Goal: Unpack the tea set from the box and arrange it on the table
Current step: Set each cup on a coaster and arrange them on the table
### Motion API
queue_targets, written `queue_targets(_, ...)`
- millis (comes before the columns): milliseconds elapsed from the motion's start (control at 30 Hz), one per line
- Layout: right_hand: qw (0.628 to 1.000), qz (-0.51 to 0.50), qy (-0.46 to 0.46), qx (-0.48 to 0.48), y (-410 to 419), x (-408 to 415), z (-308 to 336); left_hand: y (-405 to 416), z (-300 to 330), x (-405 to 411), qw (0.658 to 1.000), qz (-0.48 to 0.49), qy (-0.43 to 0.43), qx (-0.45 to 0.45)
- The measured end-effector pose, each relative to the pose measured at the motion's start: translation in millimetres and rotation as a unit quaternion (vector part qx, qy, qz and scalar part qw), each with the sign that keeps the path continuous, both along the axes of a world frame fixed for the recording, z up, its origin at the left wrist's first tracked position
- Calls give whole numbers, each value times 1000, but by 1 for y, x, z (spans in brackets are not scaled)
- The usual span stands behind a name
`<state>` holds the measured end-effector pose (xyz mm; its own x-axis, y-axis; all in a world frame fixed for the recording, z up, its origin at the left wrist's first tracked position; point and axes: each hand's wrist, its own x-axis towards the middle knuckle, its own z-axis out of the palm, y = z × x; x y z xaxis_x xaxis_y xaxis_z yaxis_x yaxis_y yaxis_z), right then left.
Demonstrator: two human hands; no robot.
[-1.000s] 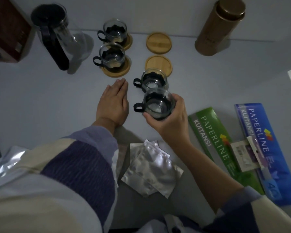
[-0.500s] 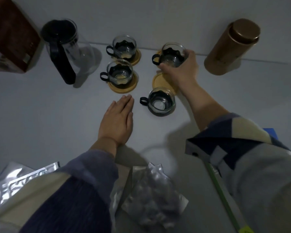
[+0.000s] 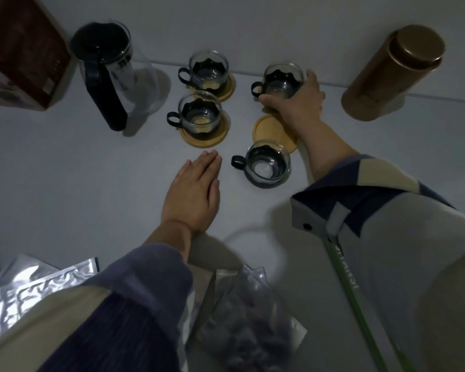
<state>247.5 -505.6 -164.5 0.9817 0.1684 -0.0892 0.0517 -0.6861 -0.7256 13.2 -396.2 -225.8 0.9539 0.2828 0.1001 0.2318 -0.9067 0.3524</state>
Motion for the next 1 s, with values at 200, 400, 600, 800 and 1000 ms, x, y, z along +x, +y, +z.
queue_targets(200,997,18,33,66,-23,-41,24,0,0,0,1000,1,2,6)
queue_targets(400,991,87,58,88,-50,-121,8,0,1,0,1000,1,3,11)
queue_targets(600,996,41,9,76,-56,-147,-21,-5,4,4,1000,2,-5,14)
queue_targets(800,997,5,-26,69,-51,-153,-33,-6,4,3,1000,2,-8,10)
queue_targets(1000,997,4,-32,64,-52,-149,-31,-4,3,3,1000,3,-2,12)
